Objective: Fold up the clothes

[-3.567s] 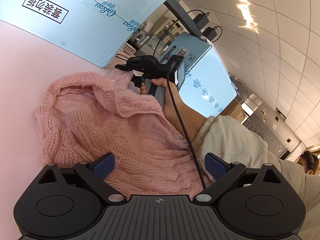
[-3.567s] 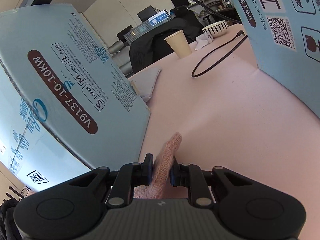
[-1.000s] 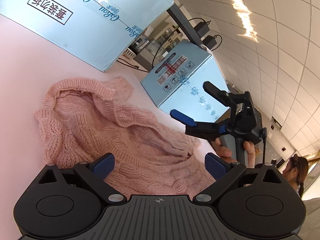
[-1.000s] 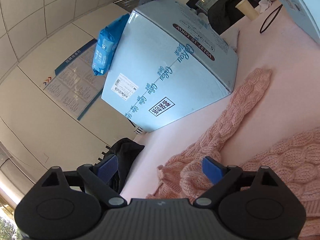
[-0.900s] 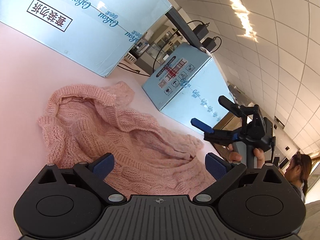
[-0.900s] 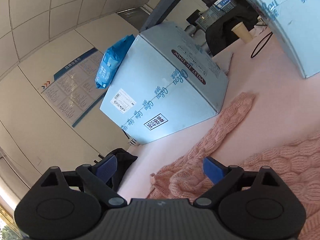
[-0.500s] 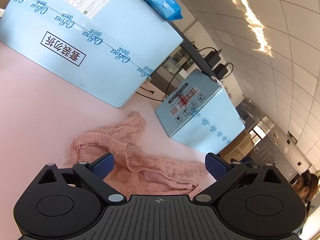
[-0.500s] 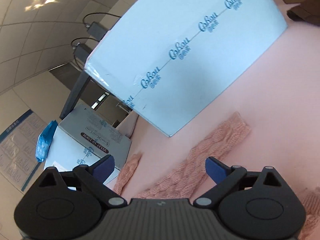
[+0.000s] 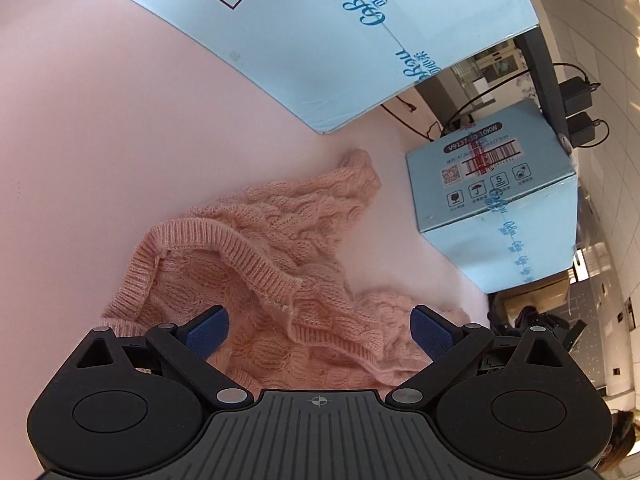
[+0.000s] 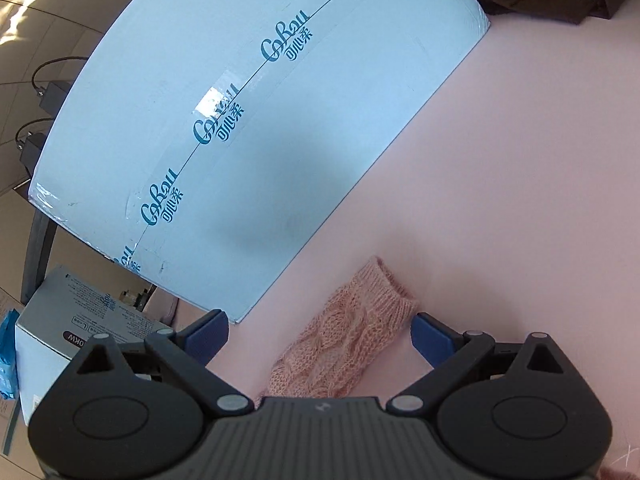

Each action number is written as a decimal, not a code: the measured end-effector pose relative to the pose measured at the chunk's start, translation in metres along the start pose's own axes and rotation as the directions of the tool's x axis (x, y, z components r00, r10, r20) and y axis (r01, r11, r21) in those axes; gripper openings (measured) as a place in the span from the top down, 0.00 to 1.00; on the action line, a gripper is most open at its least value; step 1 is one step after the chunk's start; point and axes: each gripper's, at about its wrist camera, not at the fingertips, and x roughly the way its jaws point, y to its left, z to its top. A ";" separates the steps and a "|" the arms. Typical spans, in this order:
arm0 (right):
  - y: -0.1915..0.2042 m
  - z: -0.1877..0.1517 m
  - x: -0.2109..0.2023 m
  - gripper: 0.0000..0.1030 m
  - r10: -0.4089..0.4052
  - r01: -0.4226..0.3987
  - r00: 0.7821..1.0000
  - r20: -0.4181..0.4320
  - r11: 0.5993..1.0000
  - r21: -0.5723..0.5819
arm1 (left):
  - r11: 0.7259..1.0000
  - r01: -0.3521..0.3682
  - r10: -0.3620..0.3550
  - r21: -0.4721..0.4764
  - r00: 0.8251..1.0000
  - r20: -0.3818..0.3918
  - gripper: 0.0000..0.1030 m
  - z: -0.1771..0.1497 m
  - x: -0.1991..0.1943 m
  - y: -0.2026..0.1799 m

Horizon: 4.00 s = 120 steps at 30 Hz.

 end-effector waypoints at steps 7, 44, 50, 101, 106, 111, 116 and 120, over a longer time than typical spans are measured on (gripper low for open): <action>-0.010 0.004 -0.005 0.03 0.047 -0.047 0.999 -0.019 0.999 -0.009 | 0.997 -0.054 0.059 -0.061 0.995 0.078 0.05 0.011 0.025 0.002; -0.029 0.011 -0.039 0.91 -0.062 0.048 0.976 0.207 0.996 0.072 | 0.981 -0.159 0.190 -0.109 0.894 0.405 0.93 -0.022 0.009 0.037; -0.036 0.006 -0.055 0.91 -0.080 0.054 0.970 0.231 0.991 0.119 | 0.990 -0.101 0.138 -0.099 0.842 0.521 0.92 -0.044 0.003 0.062; -0.034 -0.035 -0.106 0.00 0.459 -0.441 0.832 0.312 0.888 -0.133 | 0.972 0.194 -0.234 0.133 0.853 0.467 0.00 -0.073 -0.117 0.048; -0.018 -0.050 -0.099 0.00 0.461 -0.423 0.851 0.253 0.886 -0.191 | 0.977 0.131 -0.187 0.170 0.908 0.374 0.00 -0.030 -0.083 0.022; -0.013 -0.056 -0.091 0.00 0.465 -0.426 0.867 0.179 0.878 -0.217 | 0.968 0.111 -0.155 0.224 0.970 0.188 0.00 0.011 -0.016 0.005; -0.013 -0.058 -0.091 0.00 0.482 -0.446 0.864 0.148 0.867 -0.222 | 0.948 0.103 -0.116 0.301 0.993 0.026 0.00 0.025 0.033 0.004; -0.014 -0.054 -0.086 0.00 0.494 -0.469 0.860 0.127 0.863 -0.187 | 0.919 0.094 -0.109 0.383 0.994 0.018 0.00 0.022 0.047 0.002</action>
